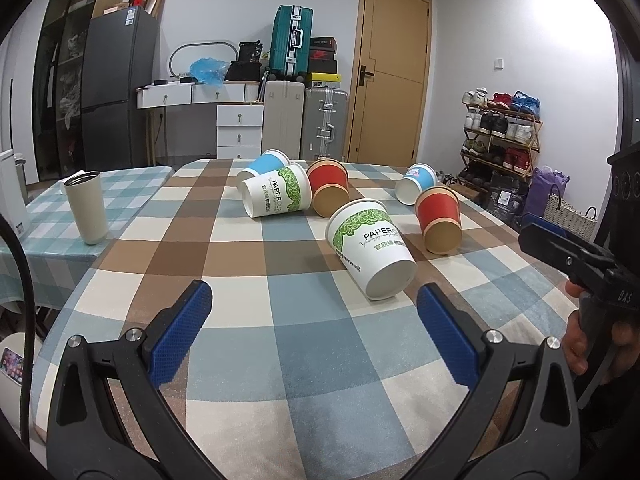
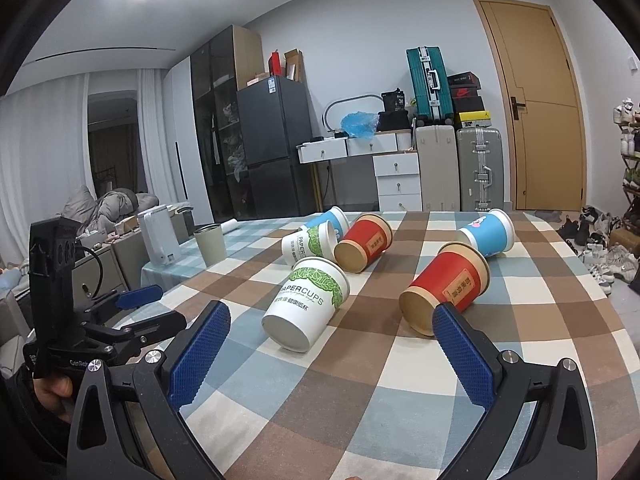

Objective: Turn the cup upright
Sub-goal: 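Move the left gripper toward the white PAPERCUPS cup lying on its side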

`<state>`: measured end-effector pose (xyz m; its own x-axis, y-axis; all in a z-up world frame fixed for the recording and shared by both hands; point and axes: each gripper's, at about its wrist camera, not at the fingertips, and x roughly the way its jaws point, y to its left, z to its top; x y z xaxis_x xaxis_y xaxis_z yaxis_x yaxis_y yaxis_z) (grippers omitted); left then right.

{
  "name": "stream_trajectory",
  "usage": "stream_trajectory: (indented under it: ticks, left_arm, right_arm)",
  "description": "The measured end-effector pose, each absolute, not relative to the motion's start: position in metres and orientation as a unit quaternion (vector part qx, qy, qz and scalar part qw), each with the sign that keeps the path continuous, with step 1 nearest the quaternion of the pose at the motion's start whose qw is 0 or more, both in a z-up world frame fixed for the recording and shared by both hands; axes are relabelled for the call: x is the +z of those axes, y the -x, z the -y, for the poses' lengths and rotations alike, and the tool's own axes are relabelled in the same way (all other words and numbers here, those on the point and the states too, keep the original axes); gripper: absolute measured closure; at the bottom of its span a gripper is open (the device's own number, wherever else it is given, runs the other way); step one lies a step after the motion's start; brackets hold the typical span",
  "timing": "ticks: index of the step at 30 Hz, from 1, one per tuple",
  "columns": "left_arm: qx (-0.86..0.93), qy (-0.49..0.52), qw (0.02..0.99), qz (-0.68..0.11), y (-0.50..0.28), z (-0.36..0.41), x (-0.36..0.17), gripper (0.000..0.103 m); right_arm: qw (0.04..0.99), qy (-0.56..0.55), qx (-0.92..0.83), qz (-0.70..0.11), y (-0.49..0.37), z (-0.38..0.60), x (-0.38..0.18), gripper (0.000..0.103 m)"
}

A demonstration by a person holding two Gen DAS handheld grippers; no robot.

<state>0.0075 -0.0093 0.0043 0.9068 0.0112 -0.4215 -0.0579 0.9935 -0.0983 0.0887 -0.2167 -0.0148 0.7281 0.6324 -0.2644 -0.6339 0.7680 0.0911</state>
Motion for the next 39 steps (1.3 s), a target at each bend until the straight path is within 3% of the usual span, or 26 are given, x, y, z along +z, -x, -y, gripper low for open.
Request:
stream_trajectory:
  ticks: [39]
  left_arm:
    - [0.016, 0.038, 0.942, -0.333, -0.141, 0.065, -0.002, 0.003]
  right_arm:
    - [0.926, -0.004, 0.325, -0.191, -0.106, 0.231, -0.012, 0.0]
